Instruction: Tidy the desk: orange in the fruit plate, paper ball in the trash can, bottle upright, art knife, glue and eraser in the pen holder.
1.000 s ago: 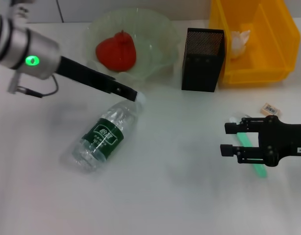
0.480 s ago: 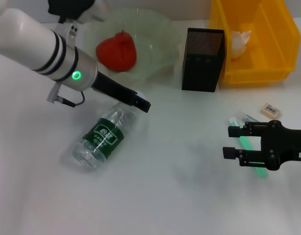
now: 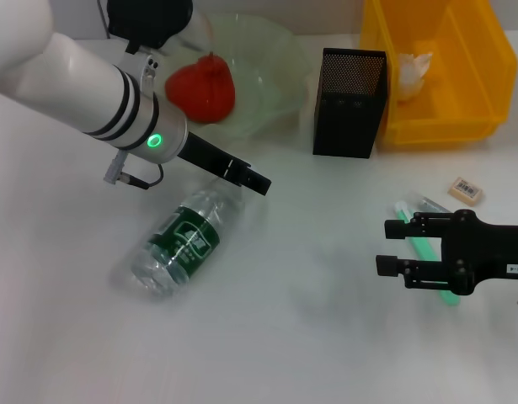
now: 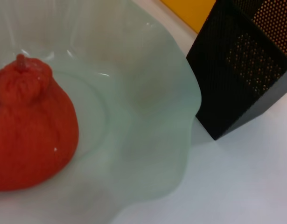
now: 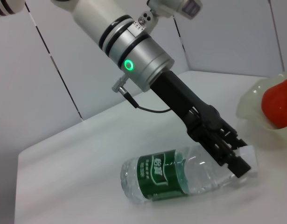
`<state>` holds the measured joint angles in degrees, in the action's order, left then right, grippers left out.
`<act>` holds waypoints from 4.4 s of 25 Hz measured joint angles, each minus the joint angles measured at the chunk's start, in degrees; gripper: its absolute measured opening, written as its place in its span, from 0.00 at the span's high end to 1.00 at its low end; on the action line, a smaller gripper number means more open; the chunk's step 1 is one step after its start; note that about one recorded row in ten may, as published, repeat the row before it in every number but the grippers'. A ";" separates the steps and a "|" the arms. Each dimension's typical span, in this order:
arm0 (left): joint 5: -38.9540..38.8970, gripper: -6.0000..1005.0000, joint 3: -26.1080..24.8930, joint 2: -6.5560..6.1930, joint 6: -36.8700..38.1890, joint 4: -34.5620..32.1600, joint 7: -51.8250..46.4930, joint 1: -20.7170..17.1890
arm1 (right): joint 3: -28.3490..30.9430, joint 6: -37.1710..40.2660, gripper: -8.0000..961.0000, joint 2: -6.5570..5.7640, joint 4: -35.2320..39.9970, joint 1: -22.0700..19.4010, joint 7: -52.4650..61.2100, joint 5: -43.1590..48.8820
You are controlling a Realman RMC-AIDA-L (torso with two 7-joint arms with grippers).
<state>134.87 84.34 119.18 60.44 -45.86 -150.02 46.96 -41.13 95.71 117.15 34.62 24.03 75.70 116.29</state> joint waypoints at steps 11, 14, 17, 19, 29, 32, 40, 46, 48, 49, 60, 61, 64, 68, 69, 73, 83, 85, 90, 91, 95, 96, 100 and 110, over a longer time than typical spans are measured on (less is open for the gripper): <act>-0.70 0.17 5.62 0.00 -3.01 0.63 -0.23 -0.08 | 0.00 0.07 0.33 0.07 -0.44 0.24 -0.03 -0.01; -0.92 0.21 6.06 0.00 -3.16 0.63 -0.24 -0.17 | 0.00 0.09 0.33 0.13 -0.44 0.24 -0.03 -0.01; -1.62 0.27 7.86 0.00 -3.71 0.48 -0.27 -0.34 | 0.00 0.00 0.33 0.17 -0.44 0.26 -0.03 -0.01; -1.62 0.34 7.86 0.00 -3.71 0.48 -0.27 -0.34 | 0.00 -0.23 0.33 0.22 -0.45 0.28 -0.03 -0.01; -2.69 0.56 10.38 0.00 -3.45 -5.39 0.54 -3.47 | 0.50 -0.42 0.33 0.27 -0.53 0.20 -0.03 -0.01; -2.88 0.56 10.77 -0.13 -2.59 -10.70 0.92 -6.43 | 2.00 -0.44 0.33 0.27 -0.52 0.21 -0.03 -0.01; -13.61 0.56 8.50 -0.61 -0.96 -25.96 12.29 -18.43 | 6.56 -0.46 0.33 0.72 -1.38 0.89 -0.03 -0.15; -32.51 0.56 2.27 -0.63 -0.57 -26.52 33.09 -26.76 | 10.48 -0.46 0.33 0.96 -3.00 1.60 -0.39 -0.29; -38.55 0.56 0.82 -0.61 0.08 -24.23 40.24 -27.94 | 11.52 -0.46 0.33 0.97 -3.53 1.71 -0.57 -0.66; -41.03 0.56 -0.02 -0.62 0.61 -22.88 43.74 -28.28 | 11.86 -0.46 0.33 0.97 -3.79 1.75 -0.62 -1.04; -74.39 0.56 -9.88 -0.61 17.69 8.92 92.09 -26.37 | 12.04 -1.82 0.34 0.98 -8.68 0.76 -3.04 -12.62; -77.19 0.56 -10.46 -0.55 19.53 13.39 97.57 -25.64 | 12.04 -1.85 0.34 0.98 -9.33 0.69 -3.62 -13.75; -81.58 0.56 -10.69 -0.35 22.70 20.94 107.34 -24.06 | 12.04 -2.52 0.34 1.03 -10.85 0.71 -4.51 -15.89; -84.25 0.56 -10.32 -0.05 23.69 27.39 116.02 -22.04 | 12.04 -5.34 0.34 1.47 -11.43 1.34 -4.37 -16.60; -84.28 0.56 -10.35 -0.03 23.46 28.13 116.67 -21.65 | 12.04 -6.06 0.34 1.61 -11.44 1.45 -4.26 -16.62; -85.63 0.56 -11.14 0.00 21.69 31.88 117.73 -19.55 | 12.04 -7.17 0.34 1.79 -11.62 1.64 -4.21 -16.89; -88.78 0.56 -10.33 0.00 17.48 33.74 117.86 -17.95 | 12.04 -9.18 0.34 1.85 -12.48 1.62 -3.59 -19.87; -88.81 0.56 -10.28 0.00 16.01 34.79 117.58 -17.09 | 12.04 -9.22 0.34 1.85 -12.48 1.62 -3.58 -19.87; -88.92 0.54 -10.27 0.00 15.01 36.12 117.44 -16.22 | 12.04 -9.23 0.34 1.85 -12.48 1.63 -3.73 -19.87; -88.92 0.54 -10.23 0.00 15.07 36.15 117.44 -16.22 | 12.04 -9.23 0.34 1.85 -12.48 1.63 -3.77 -19.88; -88.99 0.53 -10.31 0.00 16.96 36.17 117.09 -16.61 | 12.04 -9.23 0.34 1.85 -12.48 1.57 -3.81 -19.88; -89.00 0.52 -10.45 0.00 17.71 36.17 117.01 -16.76 | 12.04 -9.23 0.34 1.85 -12.47 1.52 -3.81 -19.88; -89.50 0.51 -10.47 0.00 18.57 36.19 117.01 -17.02 | 11.98 -9.16 0.34 1.85 -12.47 1.50 -3.81 -19.88; -91.31 0.24 -11.33 -0.53 28.95 34.25 112.62 -21.25 | 11.73 -8.21 0.34 1.68 -12.15 1.20 -3.82 -19.88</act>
<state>43.56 73.02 118.65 89.38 -11.62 -37.40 25.71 -29.41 87.50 118.83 22.48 25.23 71.88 96.41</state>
